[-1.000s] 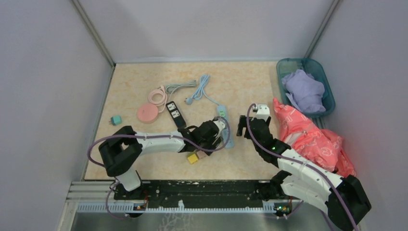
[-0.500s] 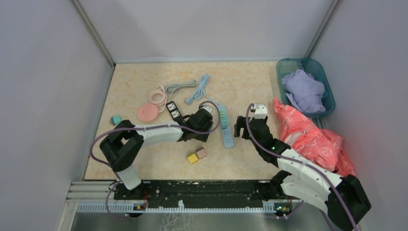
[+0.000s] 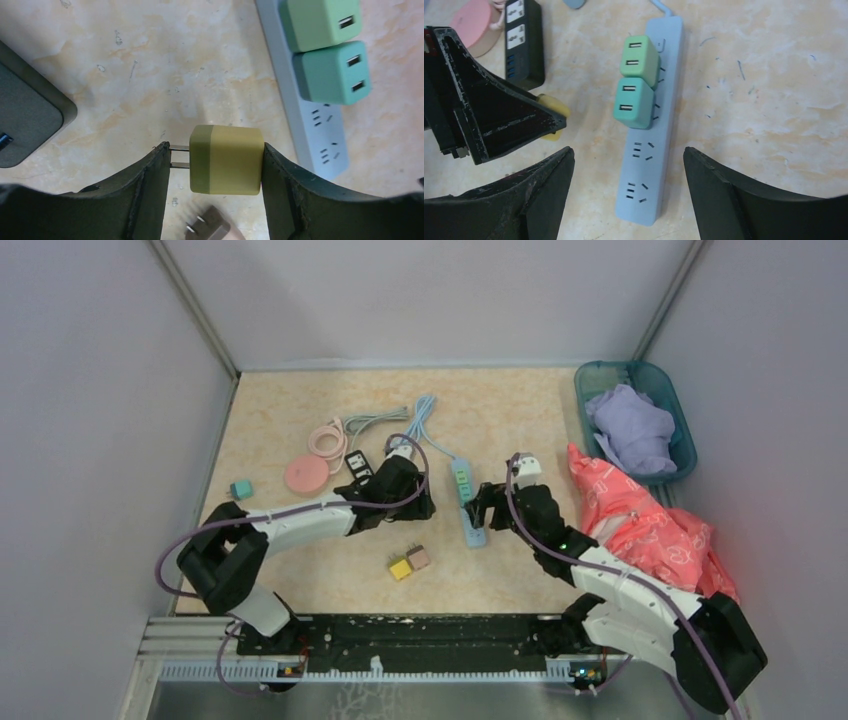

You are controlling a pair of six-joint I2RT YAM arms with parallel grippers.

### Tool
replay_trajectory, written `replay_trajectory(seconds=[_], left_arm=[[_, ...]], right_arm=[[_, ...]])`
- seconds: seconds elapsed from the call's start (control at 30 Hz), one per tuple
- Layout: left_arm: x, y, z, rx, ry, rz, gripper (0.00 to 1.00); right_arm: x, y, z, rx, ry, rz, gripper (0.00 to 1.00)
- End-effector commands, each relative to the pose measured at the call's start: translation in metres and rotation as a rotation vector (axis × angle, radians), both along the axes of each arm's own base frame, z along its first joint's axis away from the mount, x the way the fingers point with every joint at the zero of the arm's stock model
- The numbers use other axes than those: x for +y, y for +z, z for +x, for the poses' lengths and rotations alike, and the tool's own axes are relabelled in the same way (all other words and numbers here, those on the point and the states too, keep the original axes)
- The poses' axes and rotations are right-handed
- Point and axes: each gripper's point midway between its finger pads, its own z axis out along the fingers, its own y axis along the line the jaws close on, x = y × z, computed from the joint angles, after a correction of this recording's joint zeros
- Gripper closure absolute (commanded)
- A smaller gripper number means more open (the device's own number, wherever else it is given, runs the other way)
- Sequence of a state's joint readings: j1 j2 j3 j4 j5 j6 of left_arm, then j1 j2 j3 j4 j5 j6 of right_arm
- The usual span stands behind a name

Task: Insert the plug

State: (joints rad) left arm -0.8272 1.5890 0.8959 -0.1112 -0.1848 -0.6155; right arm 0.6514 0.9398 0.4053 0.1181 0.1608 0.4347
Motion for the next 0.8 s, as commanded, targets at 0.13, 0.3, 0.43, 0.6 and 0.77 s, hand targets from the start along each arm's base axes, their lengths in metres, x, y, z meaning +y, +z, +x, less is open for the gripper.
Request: replay_trajectory(seconds=[0.13, 0.3, 0.43, 0.6, 0.77], left_arm=[[-0.019, 0.045, 0.001, 0.035, 0.164, -0.375, 0.47], [-0.019, 0.059, -0.002, 0.074, 0.242, -0.508, 0.47], [-0.021, 0.071, -0.002, 0.087, 0.276, -0.596, 0.46], [-0.021, 0.080, -0.002, 0.114, 0.337, -0.691, 0.47], [-0.023, 0.090, -0.003, 0.124, 0.347, -0.768, 0.47]], right_arm=[[0.044, 0.034, -0.001, -0.112, 0.142, 0.148, 0.21], [0.060, 0.047, -0.003, -0.167, 0.154, 0.174, 0.21], [0.066, 0.051, -0.002, -0.189, 0.153, 0.194, 0.21], [0.073, 0.056, -0.003, -0.232, 0.152, 0.212, 0.22], [0.086, 0.058, -0.003, -0.248, 0.177, 0.210, 0.23]])
